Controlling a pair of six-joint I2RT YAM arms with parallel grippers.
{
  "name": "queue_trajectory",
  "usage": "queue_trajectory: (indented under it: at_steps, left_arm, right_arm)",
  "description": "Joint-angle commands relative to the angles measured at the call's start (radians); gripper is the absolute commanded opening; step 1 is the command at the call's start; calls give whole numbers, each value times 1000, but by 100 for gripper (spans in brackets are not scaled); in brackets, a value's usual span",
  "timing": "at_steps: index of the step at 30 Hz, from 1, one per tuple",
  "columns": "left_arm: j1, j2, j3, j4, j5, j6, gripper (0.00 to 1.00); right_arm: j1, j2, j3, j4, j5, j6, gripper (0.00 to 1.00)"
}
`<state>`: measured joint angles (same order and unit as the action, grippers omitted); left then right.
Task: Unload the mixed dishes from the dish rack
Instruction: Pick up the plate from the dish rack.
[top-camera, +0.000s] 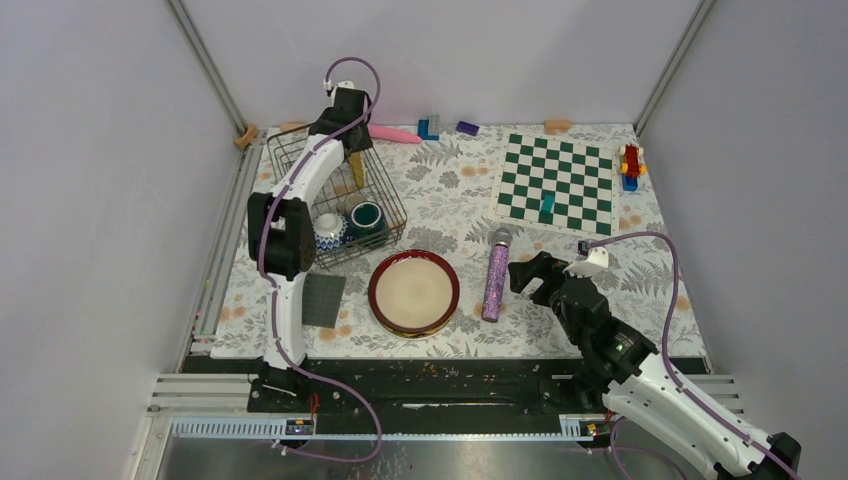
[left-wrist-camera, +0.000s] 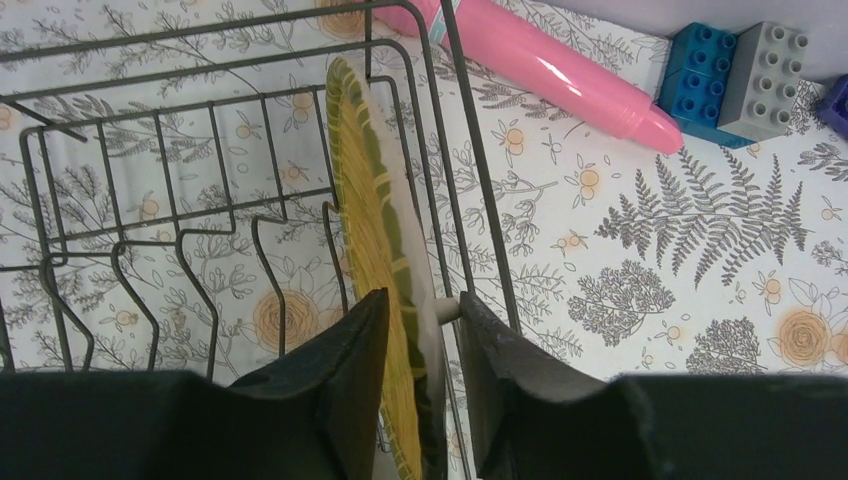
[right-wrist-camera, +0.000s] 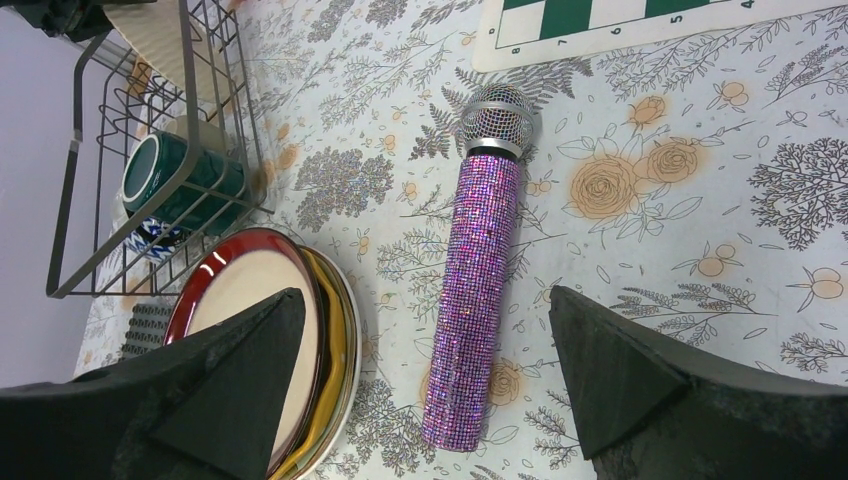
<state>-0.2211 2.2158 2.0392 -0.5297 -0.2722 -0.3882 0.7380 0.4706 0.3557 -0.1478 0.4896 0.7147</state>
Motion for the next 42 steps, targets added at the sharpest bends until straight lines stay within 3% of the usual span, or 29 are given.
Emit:
queue_trajectory:
  at_steps: [1,6,15,30,37,42]
  left_arm:
    - [5,-3,53,33,-8,14,31]
    - [5,-29,49,34,-25,15,17]
    - [5,-129,-3,71,-51,31,0]
    - [-13,-309,-59,147,-31,142,0]
    - [-101,-475,-187,256,-36,316,0]
    - [-231,-638,-364,417,-34,559,0]
  right_arm:
    - [7,2,10,7,61,-9,100]
    - [7,1,10,7,60,-8,100]
    - [6,-11,7,6,55,-8,100]
    - [6,-21,6,5,59,-11,99]
    - [7,-36,6,2,53,-5,100]
    - [7,-43,30,-41,21,39,100]
